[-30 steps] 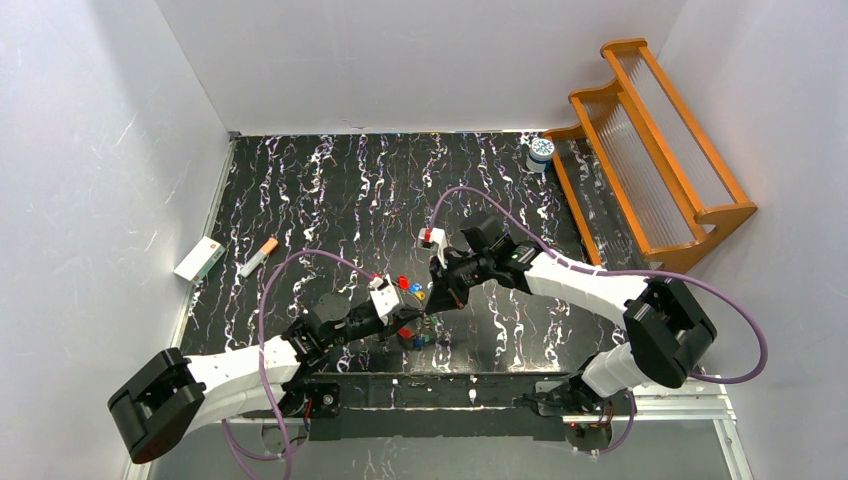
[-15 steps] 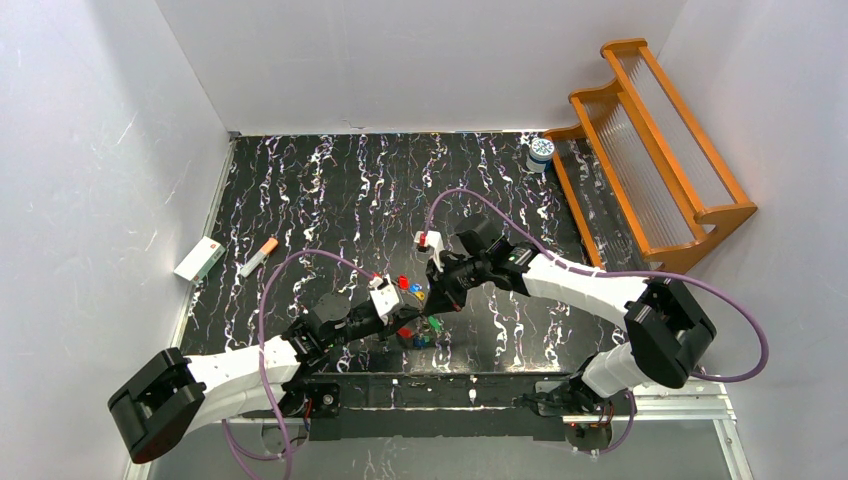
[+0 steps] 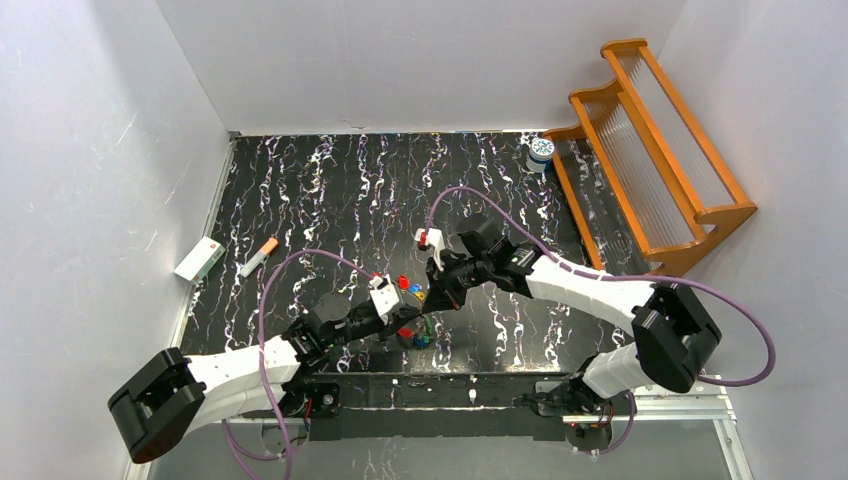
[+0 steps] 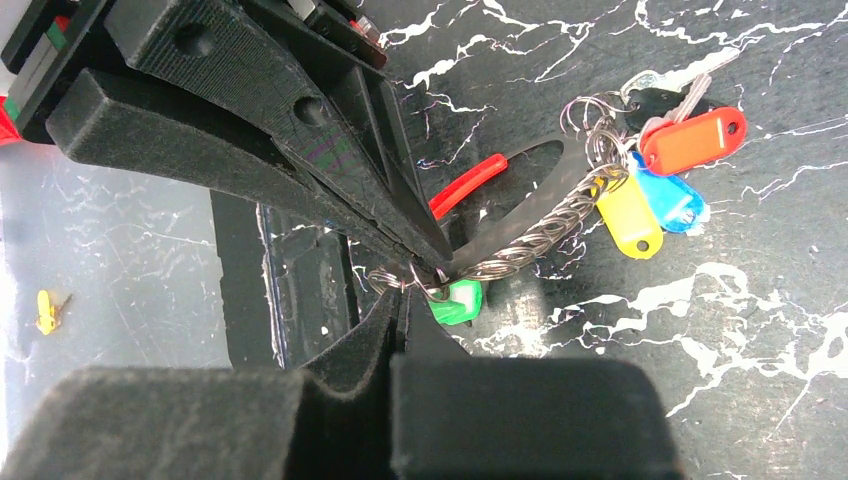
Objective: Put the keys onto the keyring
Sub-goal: Insert the key onto the keyring.
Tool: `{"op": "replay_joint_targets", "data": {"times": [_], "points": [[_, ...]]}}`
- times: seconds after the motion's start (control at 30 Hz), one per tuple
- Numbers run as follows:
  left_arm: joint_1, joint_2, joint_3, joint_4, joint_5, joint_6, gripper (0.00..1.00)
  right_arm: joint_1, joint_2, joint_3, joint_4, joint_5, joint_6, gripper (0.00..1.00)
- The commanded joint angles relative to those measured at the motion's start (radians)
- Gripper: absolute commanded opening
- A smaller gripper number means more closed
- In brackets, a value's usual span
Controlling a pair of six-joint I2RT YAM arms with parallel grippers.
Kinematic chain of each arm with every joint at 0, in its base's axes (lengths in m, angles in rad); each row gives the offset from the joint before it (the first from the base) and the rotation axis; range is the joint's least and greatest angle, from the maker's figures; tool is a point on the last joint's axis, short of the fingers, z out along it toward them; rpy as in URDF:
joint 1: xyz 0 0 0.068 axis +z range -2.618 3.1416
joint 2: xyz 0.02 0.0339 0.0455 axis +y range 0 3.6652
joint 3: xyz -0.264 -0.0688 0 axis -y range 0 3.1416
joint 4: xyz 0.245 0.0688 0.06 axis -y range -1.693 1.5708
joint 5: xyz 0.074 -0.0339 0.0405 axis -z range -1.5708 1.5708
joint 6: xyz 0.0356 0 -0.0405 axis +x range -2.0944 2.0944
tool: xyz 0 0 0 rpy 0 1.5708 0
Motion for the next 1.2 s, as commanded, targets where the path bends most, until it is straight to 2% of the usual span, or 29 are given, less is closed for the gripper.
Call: {"op": "replay_joint_targets", "data": {"times": [0.0, 0.5, 1.17], "points": [[-0.006, -0.002, 0.019, 0.040, 0.006, -0.003, 0.00, 0.008, -0.035, 0.034, 0.038, 0.009, -0.003, 0.01], [-0.007, -0.016, 0.013, 0.038, 0.000, -0.011, 0.00, 0.011, -0.064, 0.009, 0.017, 0.166, 0.022, 0.01], [-0.007, -0.030, 0.016, 0.040, -0.020, -0.032, 0.00, 0.022, -0.070, 0.003, -0.012, 0.190, 0.006, 0.01]]}}
